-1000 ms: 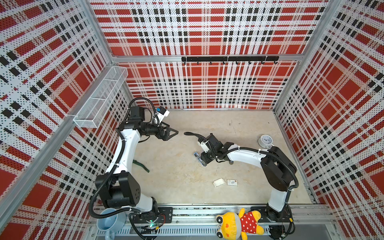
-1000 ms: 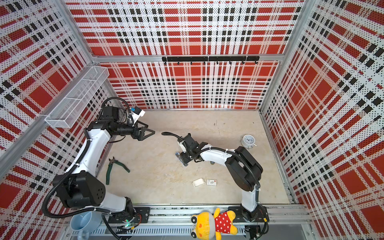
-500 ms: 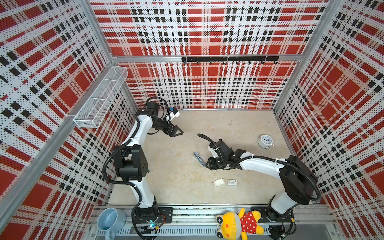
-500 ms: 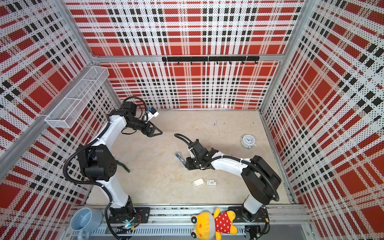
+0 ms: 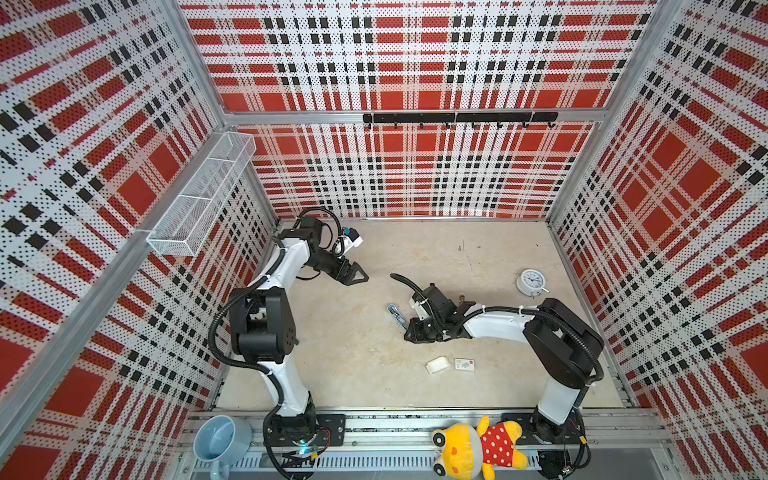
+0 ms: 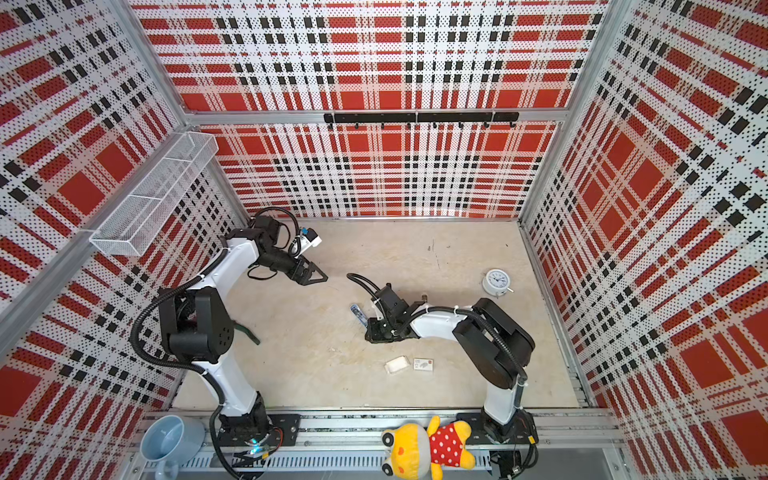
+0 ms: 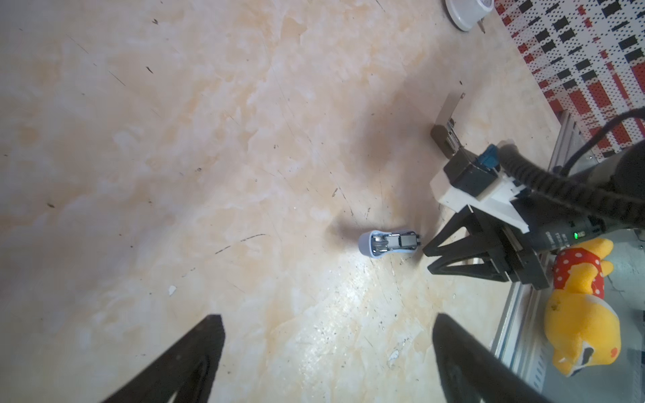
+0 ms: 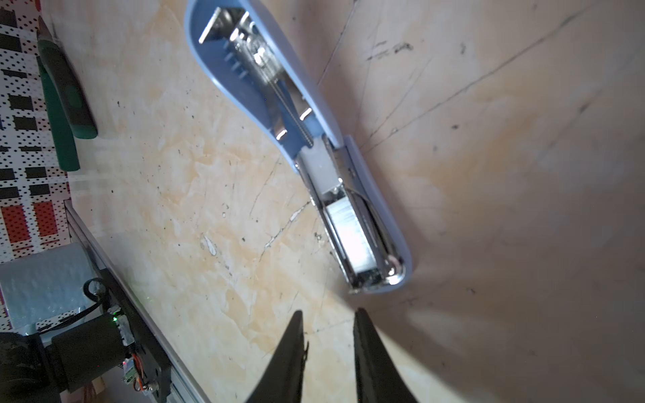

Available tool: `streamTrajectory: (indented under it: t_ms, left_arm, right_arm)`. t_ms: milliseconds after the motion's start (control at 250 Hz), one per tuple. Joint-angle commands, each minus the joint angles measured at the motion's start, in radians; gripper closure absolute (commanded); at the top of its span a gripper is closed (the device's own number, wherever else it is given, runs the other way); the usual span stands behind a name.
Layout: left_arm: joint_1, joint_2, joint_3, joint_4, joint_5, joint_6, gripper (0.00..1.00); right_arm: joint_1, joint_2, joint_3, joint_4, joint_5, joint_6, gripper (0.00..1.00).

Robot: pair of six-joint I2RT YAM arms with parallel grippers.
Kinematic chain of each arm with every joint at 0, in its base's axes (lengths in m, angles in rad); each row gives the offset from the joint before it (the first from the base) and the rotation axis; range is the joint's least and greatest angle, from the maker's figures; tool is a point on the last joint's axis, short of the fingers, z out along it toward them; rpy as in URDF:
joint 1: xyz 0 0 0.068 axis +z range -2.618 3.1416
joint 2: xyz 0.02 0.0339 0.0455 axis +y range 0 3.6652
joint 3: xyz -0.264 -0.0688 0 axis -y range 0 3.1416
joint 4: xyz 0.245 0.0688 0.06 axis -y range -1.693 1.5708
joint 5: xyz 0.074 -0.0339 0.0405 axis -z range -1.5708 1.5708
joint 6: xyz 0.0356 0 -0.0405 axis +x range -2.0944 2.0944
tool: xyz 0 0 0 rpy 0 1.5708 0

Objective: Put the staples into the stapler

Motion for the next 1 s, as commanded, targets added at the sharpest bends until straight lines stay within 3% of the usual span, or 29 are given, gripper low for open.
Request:
streamTrajectory:
  t_ms: [0,224,580,996]
  left_arm:
    - [-0.013,-0.053,-0.024,0.025,-0.007,0.023,0.05]
    - [-0.054,-0.082,-0.074,0.033,-0.080,0.089,0.06]
    - [-0.066,-0.120,-0.119,0.033,-0.102,0.113,0.07]
    - [-0.063,-0.135,-0.173,0.054,-0.137,0.138,0.08]
  right_arm:
    - [-0.014,0.019,0.024,0.041,0.002,-0.014,0.74]
    - [-0.036,0.027,0.008,0.041,0.017,-0.026,0.75]
    - [-0.044,0.059,0.054,-0.022,0.071,-0.066,0.77]
    - [-0.045,-0.039,0.045,-0.070,0.120,-0.113,0.76]
